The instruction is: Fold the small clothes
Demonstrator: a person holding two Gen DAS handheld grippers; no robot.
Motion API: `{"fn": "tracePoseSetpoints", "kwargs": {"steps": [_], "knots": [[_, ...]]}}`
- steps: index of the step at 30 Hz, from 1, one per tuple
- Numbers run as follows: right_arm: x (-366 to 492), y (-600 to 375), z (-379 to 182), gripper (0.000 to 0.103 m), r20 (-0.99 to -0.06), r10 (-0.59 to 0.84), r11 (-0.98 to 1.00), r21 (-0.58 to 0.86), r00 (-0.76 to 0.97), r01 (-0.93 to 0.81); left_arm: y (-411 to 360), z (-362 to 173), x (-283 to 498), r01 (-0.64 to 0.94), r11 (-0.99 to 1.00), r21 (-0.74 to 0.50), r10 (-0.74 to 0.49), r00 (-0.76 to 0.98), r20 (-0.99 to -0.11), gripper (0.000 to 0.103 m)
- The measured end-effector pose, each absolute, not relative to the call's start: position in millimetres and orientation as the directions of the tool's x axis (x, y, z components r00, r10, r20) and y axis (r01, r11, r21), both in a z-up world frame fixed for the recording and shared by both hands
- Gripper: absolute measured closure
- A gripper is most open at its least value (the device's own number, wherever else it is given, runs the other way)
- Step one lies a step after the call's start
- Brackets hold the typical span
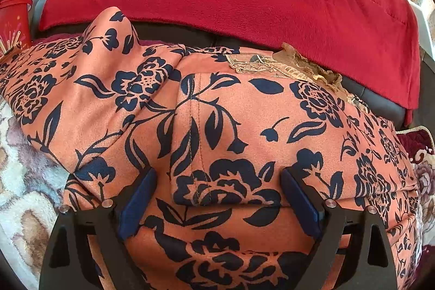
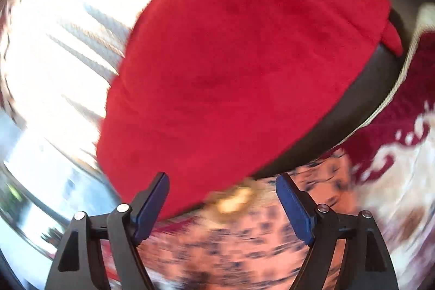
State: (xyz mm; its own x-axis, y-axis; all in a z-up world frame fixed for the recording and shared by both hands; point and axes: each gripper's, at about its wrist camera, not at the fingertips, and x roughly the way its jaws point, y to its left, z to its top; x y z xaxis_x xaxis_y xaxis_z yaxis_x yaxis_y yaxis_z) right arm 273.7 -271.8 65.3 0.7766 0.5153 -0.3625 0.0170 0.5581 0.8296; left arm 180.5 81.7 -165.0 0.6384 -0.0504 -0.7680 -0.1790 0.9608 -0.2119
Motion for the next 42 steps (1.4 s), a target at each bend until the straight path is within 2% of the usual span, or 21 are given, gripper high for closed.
{"fn": "tracePoseSetpoints", "kwargs": {"steps": [3,7,9,11,12,13,16,19,22,24,27,30,33,34,36,38,39,42], "knots": [[234,-241,99,0.020,-0.232,0.563,0.454,0.889,0.793,-0.062,81,-165,181,-0.180,0.960,-0.213,-0.051,0.639,-0.768,0.010],[185,-196,138,0.020,-0.108,0.646,0.376,0.906,0.756,-0.192,81,-165,181,-0.180,0.960,-0.213,-0.051,0.638,-0.768,0.010],[174,-180,149,0.019,-0.084,0.678,0.355,0.907,0.730,-0.225,80,-164,181,-0.180,0.960,-0.215,-0.052,0.639,-0.767,0.010],[170,-171,157,0.017,-0.081,0.664,0.424,0.860,0.744,-0.284,81,-164,181,-0.181,0.960,-0.216,-0.052,0.639,-0.767,0.010],[171,-173,159,0.010,-0.104,0.636,0.472,0.836,0.764,-0.279,80,-164,181,-0.181,0.959,-0.217,-0.053,0.639,-0.767,0.010],[175,-177,154,0.007,-0.136,0.606,0.522,0.812,0.784,-0.262,80,-164,181,-0.181,0.959,-0.219,-0.054,0.640,-0.767,0.010],[204,-191,117,0.005,-0.319,0.499,0.704,0.691,0.806,-0.163,80,-164,181,-0.182,0.960,-0.213,-0.050,0.636,-0.770,0.010],[249,-233,32,0.005,-0.530,0.438,0.783,0.621,0.726,-0.020,81,-164,180,-0.181,0.960,-0.213,-0.050,0.636,-0.770,0.010],[271,-271,-50,0.005,-0.636,0.466,0.756,0.648,0.616,0.097,81,-164,180,-0.181,0.960,-0.213,-0.051,0.636,-0.770,0.010],[278,-284,-76,0.005,-0.645,0.477,0.740,0.661,0.597,0.123,80,-164,180,-0.181,0.960,-0.213,-0.051,0.636,-0.770,0.010],[284,-291,-90,0.005,-0.581,0.526,0.708,0.704,0.621,0.057,80,-163,181,-0.181,0.960,-0.215,-0.053,0.635,-0.770,0.010],[283,-296,-112,0.005,-0.568,0.517,0.700,0.711,0.640,0.065,79,-163,182,-0.180,0.961,-0.209,-0.050,0.631,-0.774,0.010],[263,-273,-81,0.004,-0.619,0.373,0.830,0.556,0.691,0.050,81,-156,185,-0.175,0.963,-0.205,-0.058,0.609,-0.791,0.010],[253,-263,-71,0.004,-0.600,0.364,0.847,0.532,0.712,0.015,83,-151,185,-0.170,0.962,-0.213,-0.070,0.603,-0.795,0.010],[231,-246,-60,0.004,-0.573,0.347,0.877,0.478,0.743,-0.041,96,-133,179,-0.184,0.939,-0.290,-0.118,0.621,-0.775,0.011],[215,-232,-65,0.004,-0.580,0.332,0.902,0.426,0.744,-0.070,125,-104,160,-0.174,0.888,-0.425,-0.192,0.700,-0.687,0.010],[208,-221,-74,0.004,-0.602,0.307,0.925,0.372,0.737,-0.081,137,-94,155,-0.171,0.875,-0.453,-0.203,0.720,-0.664,0.010],[202,-217,-104,0.004,-0.672,0.294,0.941,0.330,0.680,-0.081,208,-68,140,-0.261,0.800,-0.541,-0.152,0.783,-0.603,0.010]]}}
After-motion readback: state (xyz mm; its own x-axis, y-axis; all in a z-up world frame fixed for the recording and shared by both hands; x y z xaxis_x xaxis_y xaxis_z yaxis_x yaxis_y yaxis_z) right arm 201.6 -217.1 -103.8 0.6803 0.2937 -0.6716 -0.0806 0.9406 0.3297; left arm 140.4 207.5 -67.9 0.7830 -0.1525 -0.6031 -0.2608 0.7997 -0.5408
